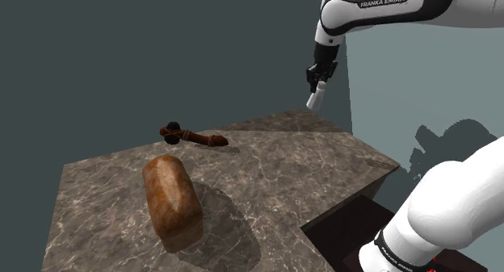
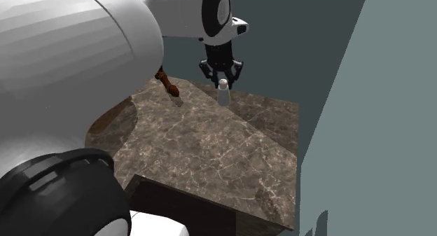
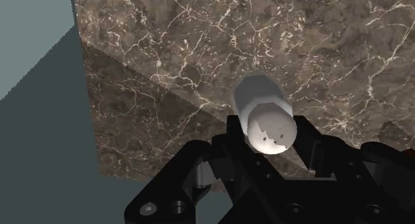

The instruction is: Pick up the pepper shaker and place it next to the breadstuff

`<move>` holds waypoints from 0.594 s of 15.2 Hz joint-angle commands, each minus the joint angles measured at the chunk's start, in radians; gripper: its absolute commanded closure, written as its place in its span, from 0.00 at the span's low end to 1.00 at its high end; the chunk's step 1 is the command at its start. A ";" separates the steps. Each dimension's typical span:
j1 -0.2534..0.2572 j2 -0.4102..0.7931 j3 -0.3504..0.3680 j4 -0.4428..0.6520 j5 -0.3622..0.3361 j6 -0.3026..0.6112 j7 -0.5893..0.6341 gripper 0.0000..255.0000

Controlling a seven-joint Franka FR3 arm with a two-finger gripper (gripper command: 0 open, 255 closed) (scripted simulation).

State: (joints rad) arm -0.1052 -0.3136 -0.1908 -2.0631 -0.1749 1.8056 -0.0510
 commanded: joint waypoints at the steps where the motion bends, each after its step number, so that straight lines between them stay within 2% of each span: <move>1: 0.017 -0.017 0.033 -0.013 0.005 -0.011 0.049 1.00; 9: 0.090 -0.025 0.168 -0.020 0.043 -0.038 0.242 1.00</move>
State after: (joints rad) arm -0.0243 -0.3467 -0.0394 -2.0898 -0.1379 1.7689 0.1657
